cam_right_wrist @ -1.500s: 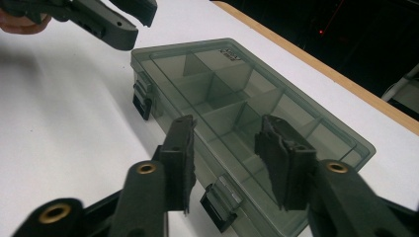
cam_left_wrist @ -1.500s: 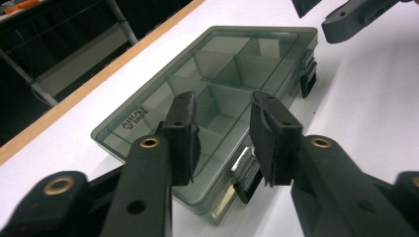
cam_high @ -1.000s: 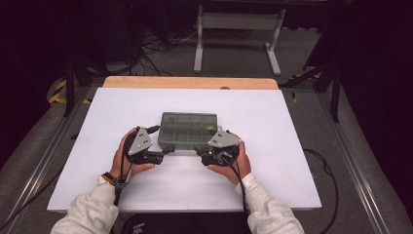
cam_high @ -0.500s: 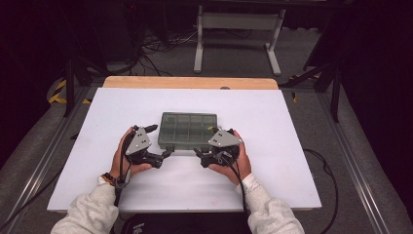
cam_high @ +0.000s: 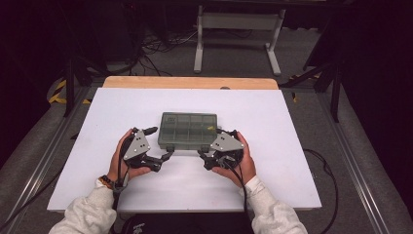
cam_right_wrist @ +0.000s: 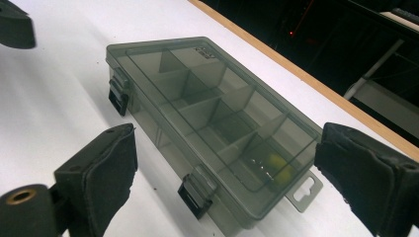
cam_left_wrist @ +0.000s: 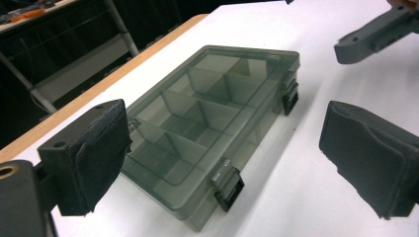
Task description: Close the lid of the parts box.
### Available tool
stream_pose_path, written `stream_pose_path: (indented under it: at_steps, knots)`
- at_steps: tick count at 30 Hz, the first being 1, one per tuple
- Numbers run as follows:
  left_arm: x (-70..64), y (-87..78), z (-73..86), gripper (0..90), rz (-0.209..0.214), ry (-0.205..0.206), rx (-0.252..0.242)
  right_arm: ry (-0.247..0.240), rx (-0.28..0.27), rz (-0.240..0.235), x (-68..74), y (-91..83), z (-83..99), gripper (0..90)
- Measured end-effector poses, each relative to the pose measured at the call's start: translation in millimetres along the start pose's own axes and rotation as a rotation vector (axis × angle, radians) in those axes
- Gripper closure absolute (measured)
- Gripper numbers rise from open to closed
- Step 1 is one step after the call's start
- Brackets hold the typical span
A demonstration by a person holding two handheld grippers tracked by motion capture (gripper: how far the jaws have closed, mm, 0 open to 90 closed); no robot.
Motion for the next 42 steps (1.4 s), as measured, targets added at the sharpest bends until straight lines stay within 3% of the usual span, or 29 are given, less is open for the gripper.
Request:
stream_pose_path:
  at_steps: [8,26,34,42]
  knots:
    - [-5.8,-8.2,2.2,6.3,0.007,0.030,-0.001,-0.033,-0.001,0.004,0.7,-11.2,3.2,9.4]
    - [-15.2,-30.5,10.5,6.2,-0.003,0.057,-0.012,-0.094,0.015,0.033,3.6,-36.7,23.4,9.5]
    - [-15.5,-35.8,15.1,6.2,0.003,0.029,-0.022,-0.073,-0.005,0.027,1.2,-47.1,31.1,9.6]
    - [-15.7,-49.6,21.8,5.9,-0.006,0.036,-0.022,-0.075,-0.021,0.039,-1.0,-59.1,36.7,9.4]
Point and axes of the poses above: each handheld gripper's, and its own axes: y roughly forward along the jaws, z roughly out of its underside, x roughly to its left, the point moved 7 cm from there along y, roughly forward along the jaws, and after that the axes turned 5 degrees about -z, right-handed, at the moved point
